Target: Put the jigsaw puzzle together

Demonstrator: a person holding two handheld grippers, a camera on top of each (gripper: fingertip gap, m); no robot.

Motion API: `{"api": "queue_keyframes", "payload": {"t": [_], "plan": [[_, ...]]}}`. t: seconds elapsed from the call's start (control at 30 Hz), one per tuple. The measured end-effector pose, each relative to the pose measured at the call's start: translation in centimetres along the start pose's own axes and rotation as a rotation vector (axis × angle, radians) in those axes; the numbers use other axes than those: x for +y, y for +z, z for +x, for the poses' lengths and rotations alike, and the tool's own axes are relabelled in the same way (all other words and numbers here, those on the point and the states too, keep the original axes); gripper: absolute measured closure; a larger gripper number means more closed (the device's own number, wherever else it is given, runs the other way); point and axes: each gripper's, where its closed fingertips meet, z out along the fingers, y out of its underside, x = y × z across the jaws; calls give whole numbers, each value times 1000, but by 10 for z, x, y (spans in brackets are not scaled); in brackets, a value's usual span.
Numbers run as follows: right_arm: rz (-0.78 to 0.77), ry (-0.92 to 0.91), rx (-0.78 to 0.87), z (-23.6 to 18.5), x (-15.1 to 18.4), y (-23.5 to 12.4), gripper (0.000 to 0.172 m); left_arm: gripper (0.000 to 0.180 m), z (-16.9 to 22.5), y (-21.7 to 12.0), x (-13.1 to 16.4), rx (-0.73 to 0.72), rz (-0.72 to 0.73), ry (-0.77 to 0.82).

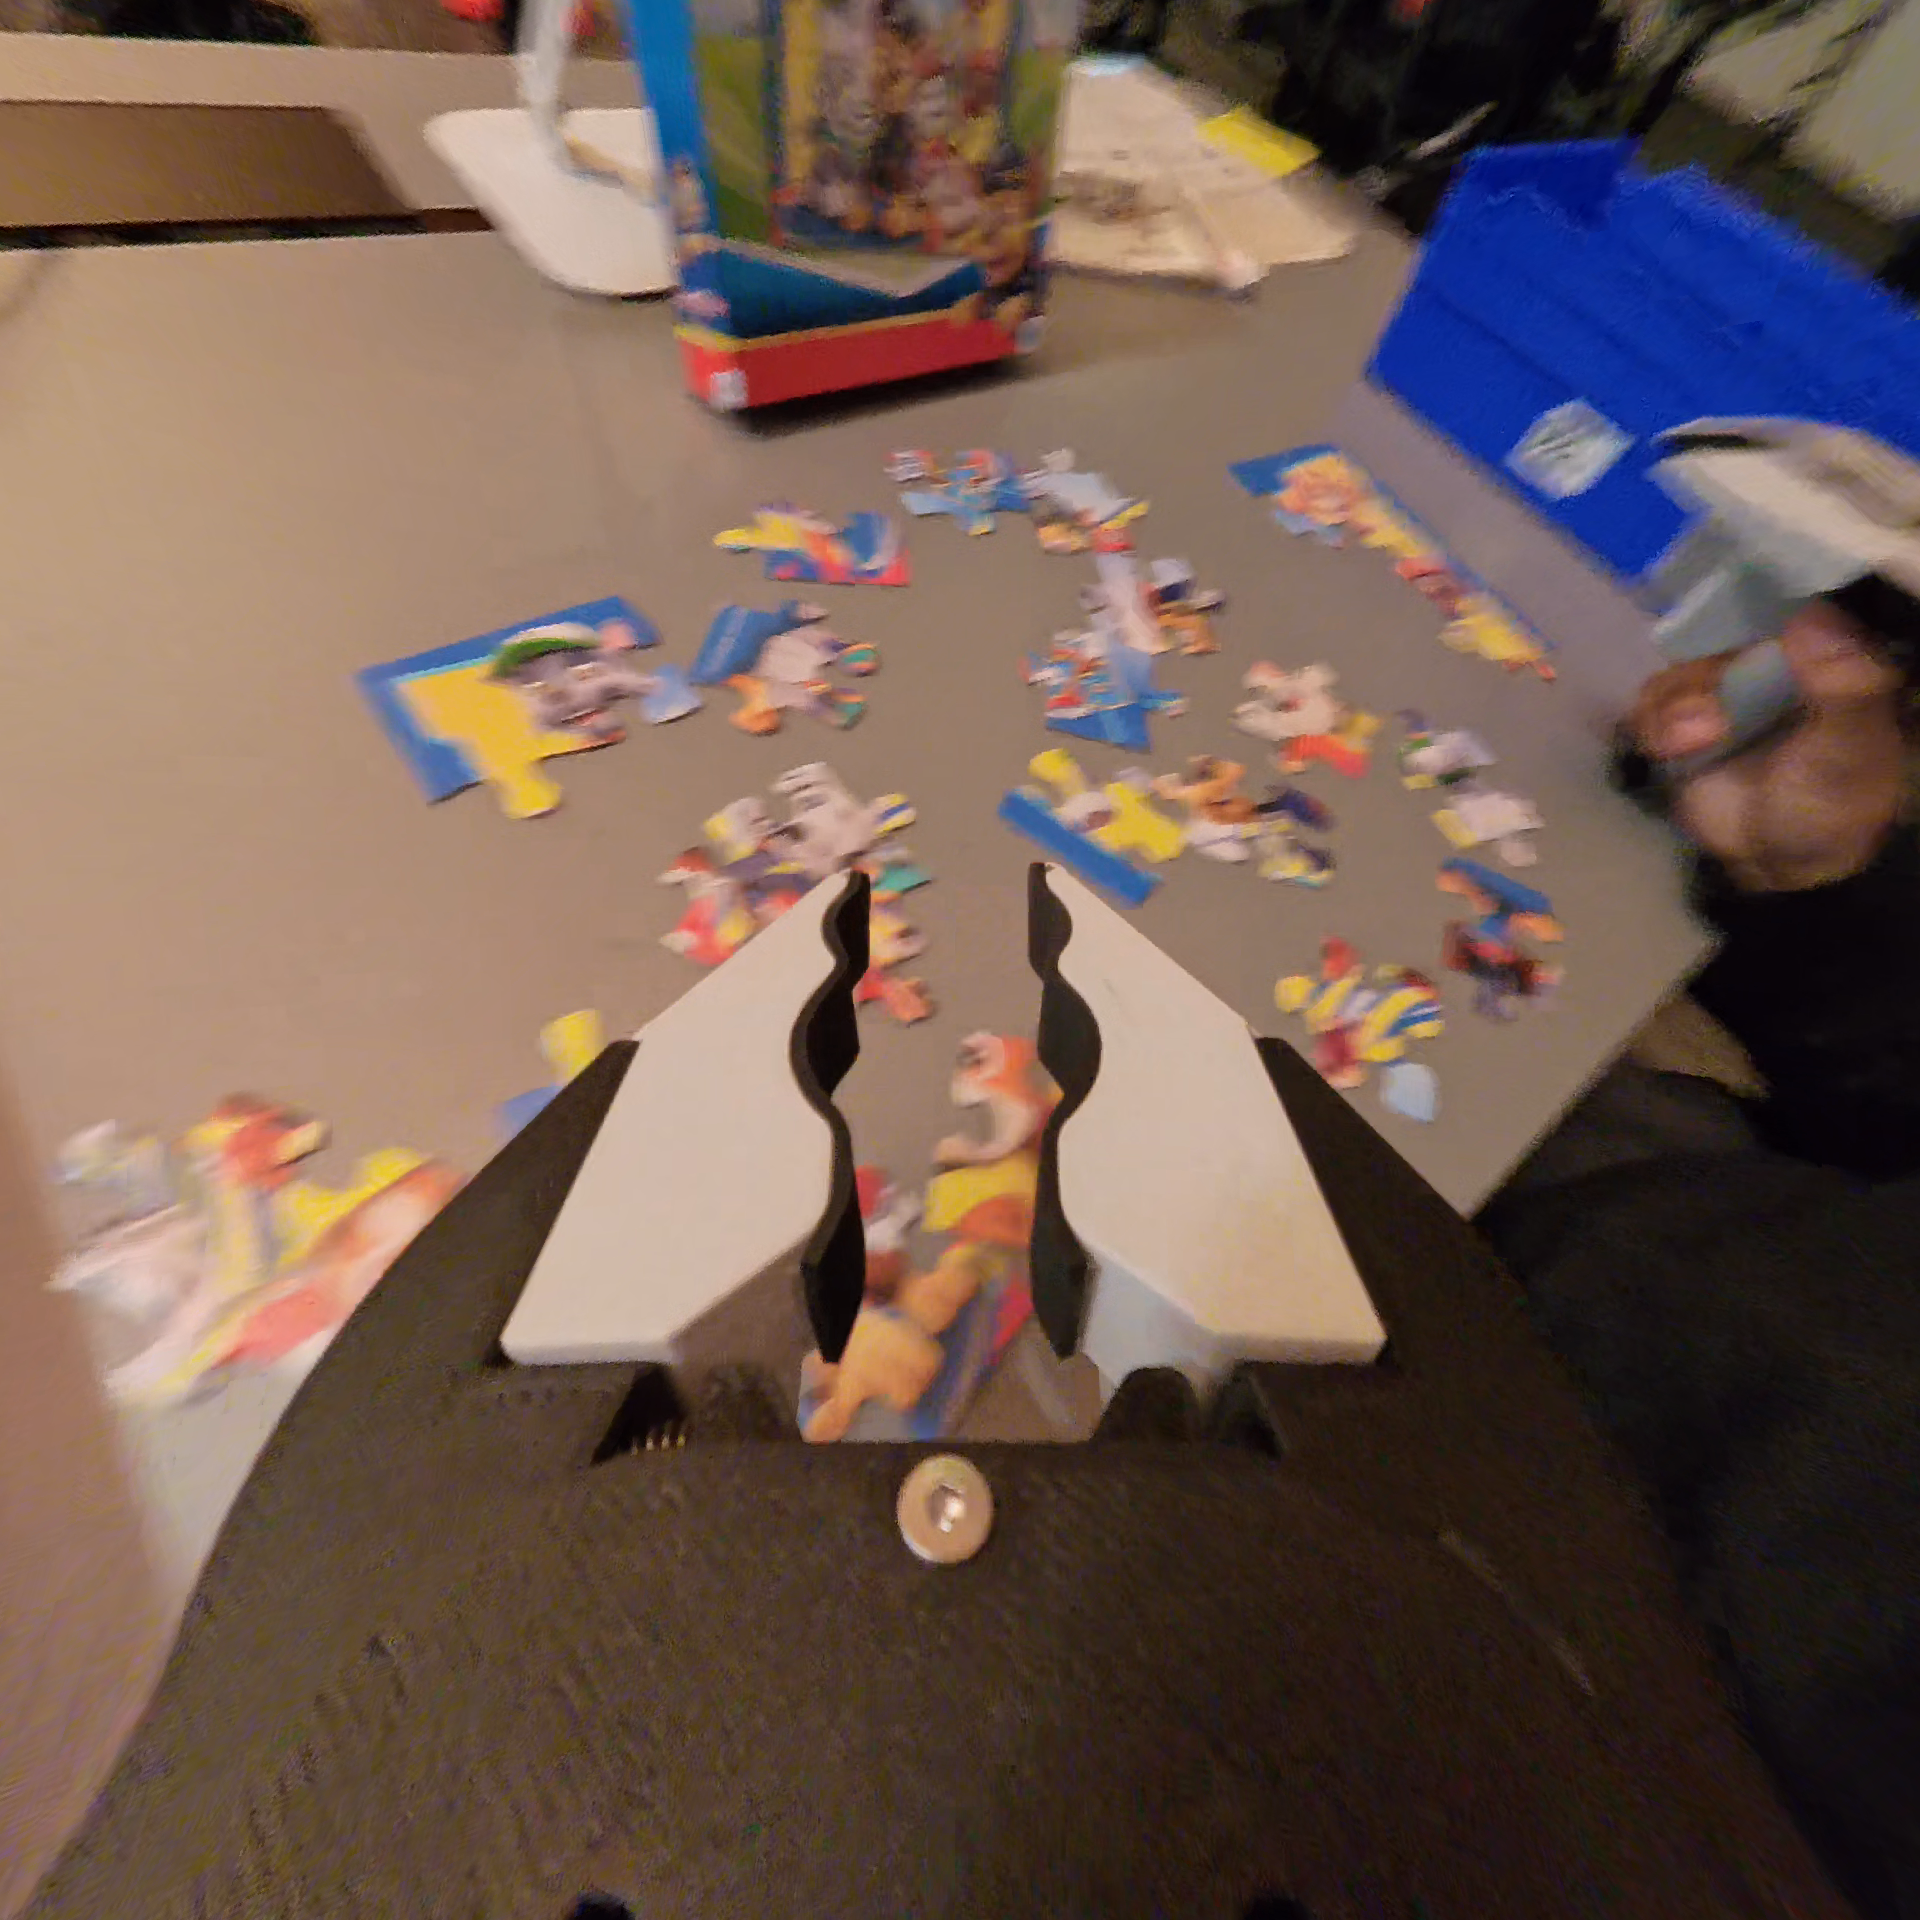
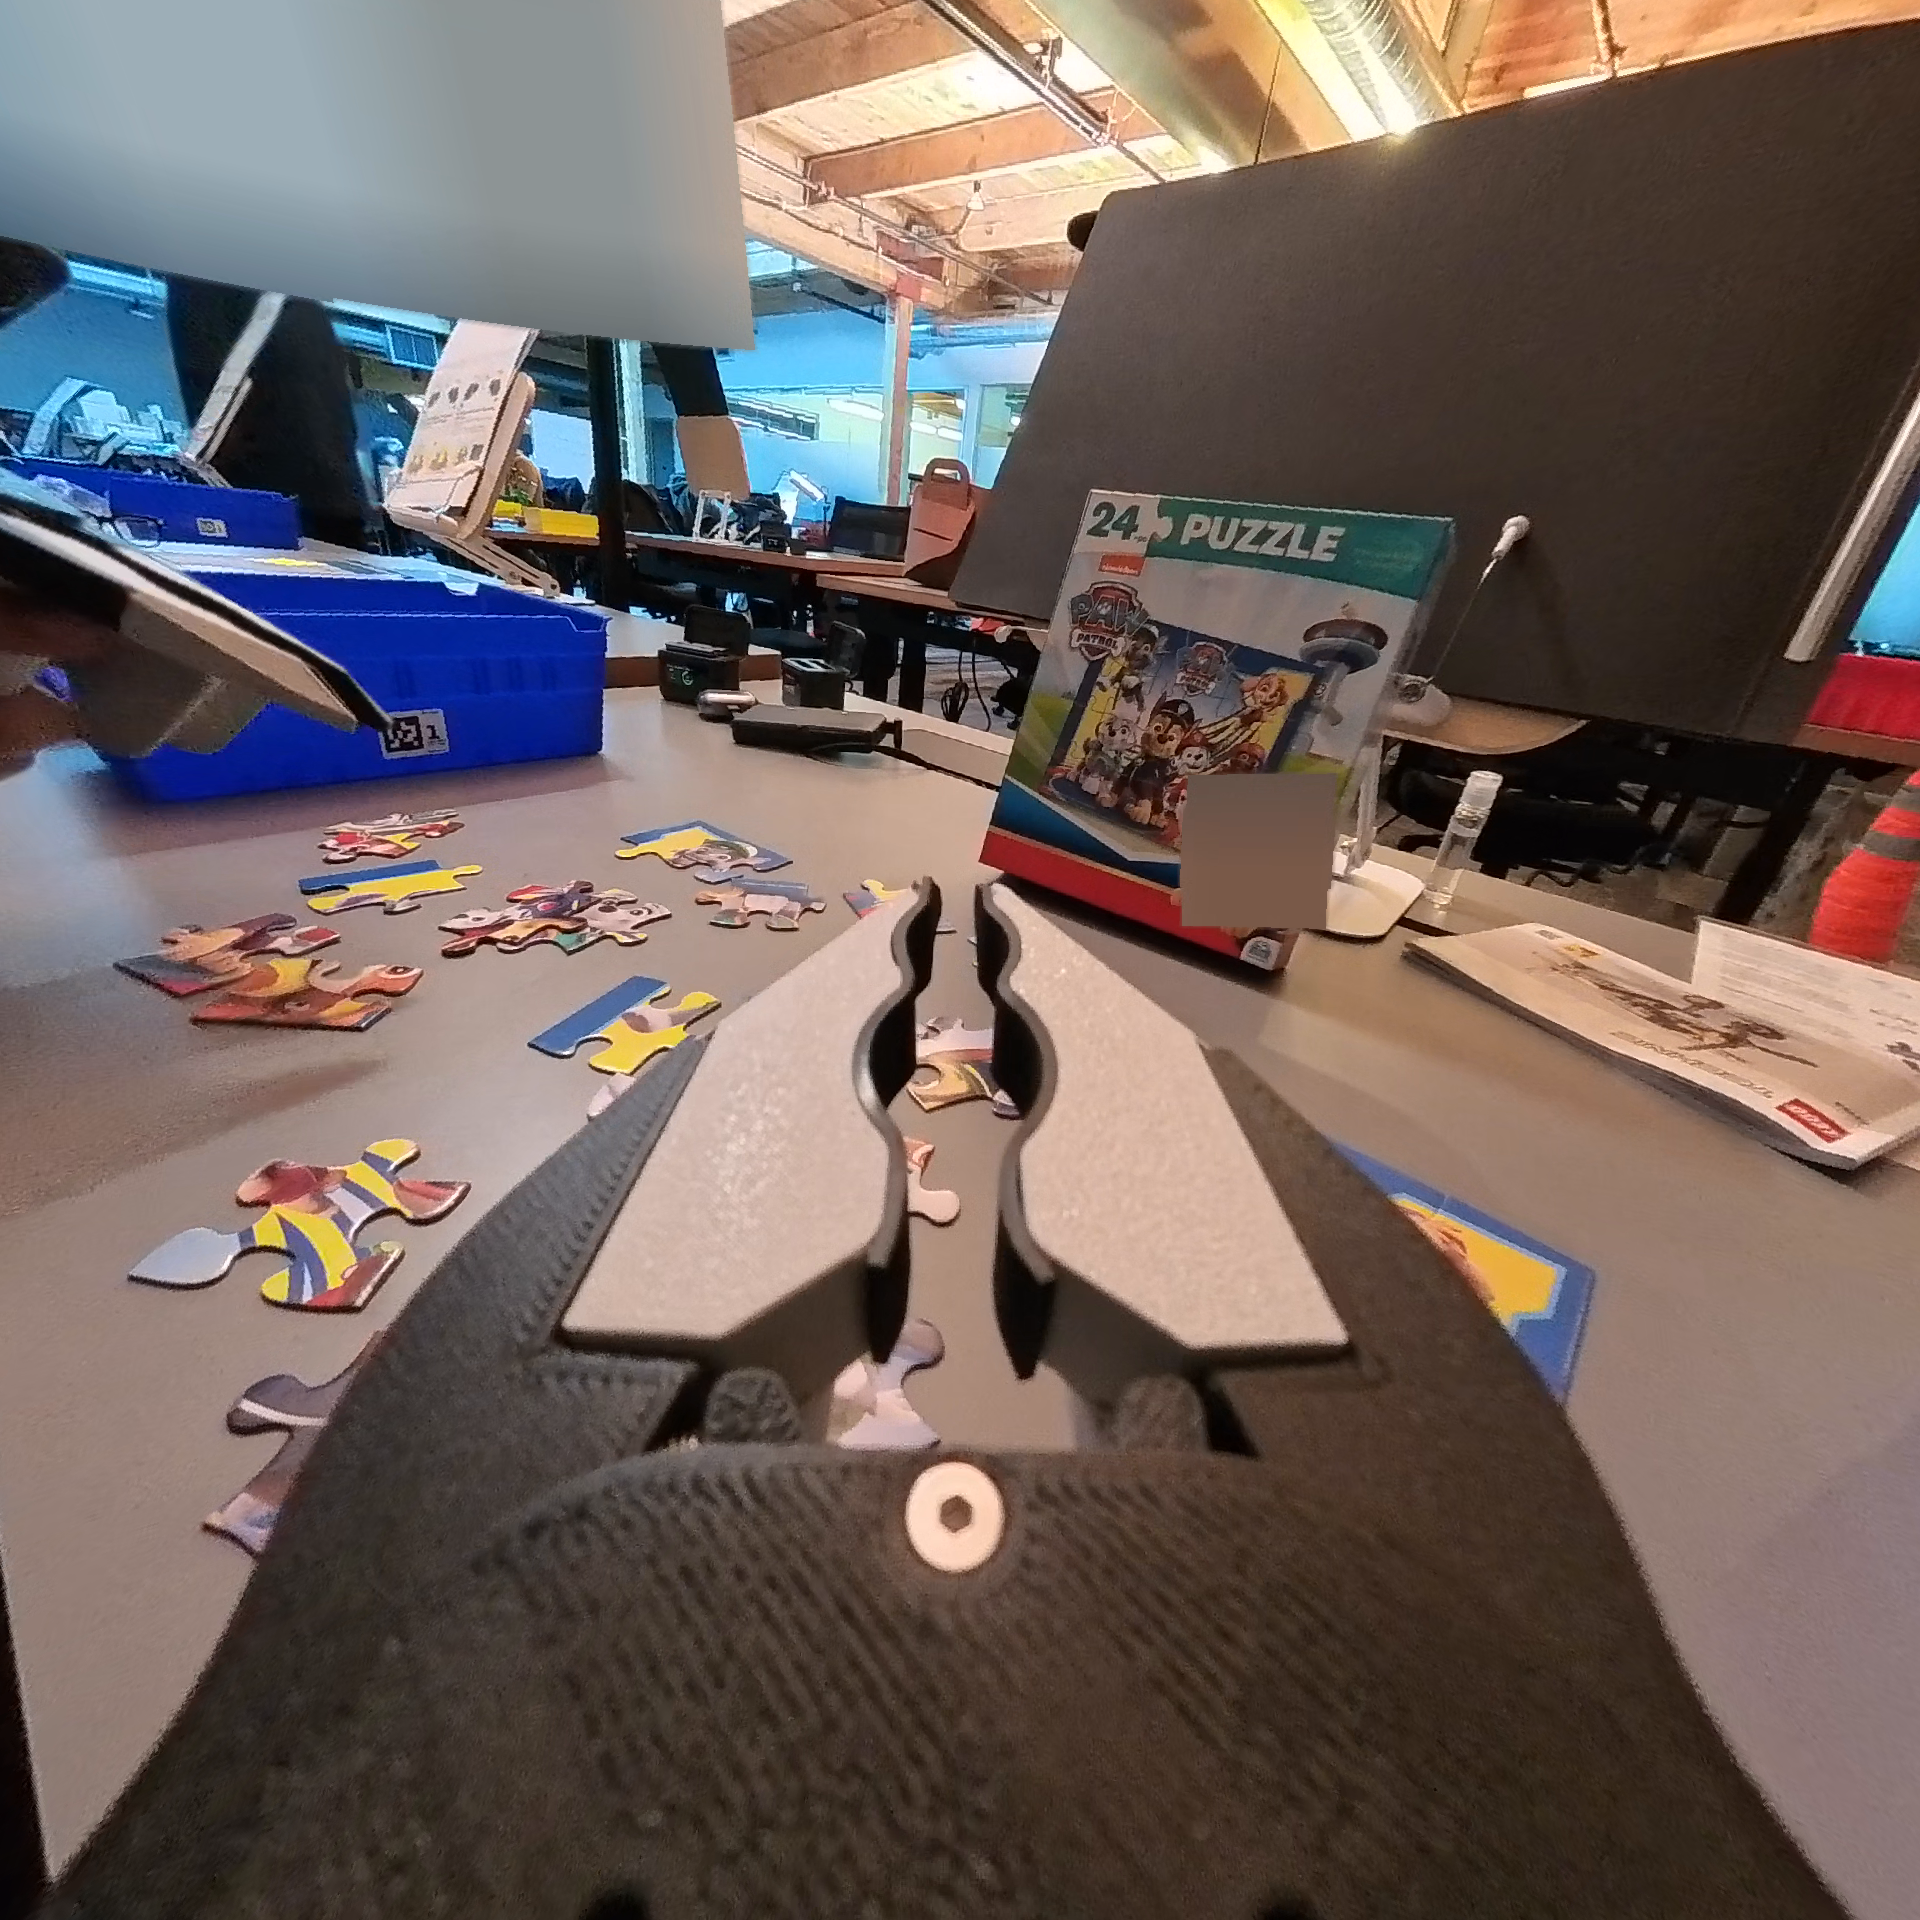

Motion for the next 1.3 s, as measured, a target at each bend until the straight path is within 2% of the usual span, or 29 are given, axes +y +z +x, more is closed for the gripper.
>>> {"api": "queue_keyframes", "payload": {"t": [0.1,0.3,0.4,0.47,0.6,0.7,0.9,1.3], "plan": [[-4,-2,0,0,1,0,167,151,58,12,-14,265,76,-56],[15,3,-12,-2,-3,-1,166,147,107,42,9,360,-27,44],[38,17,-20,-2,-6,-3,165,144,138,52,16,497,-33,-14],[61,28,-26,-2,-10,-5,165,135,155,60,23,557,-57,-39],[91,51,-29,0,-14,-9,164,119,154,77,43,459,-140,58],[93,65,-34,0,-14,-9,164,118,145,80,47,394,-154,100],[73,45,-33,-2,-11,-6,163,118,145,74,37,449,-106,32],[71,33,-32,-2,-11,-5,164,121,146,70,31,473,-73,23]]}}
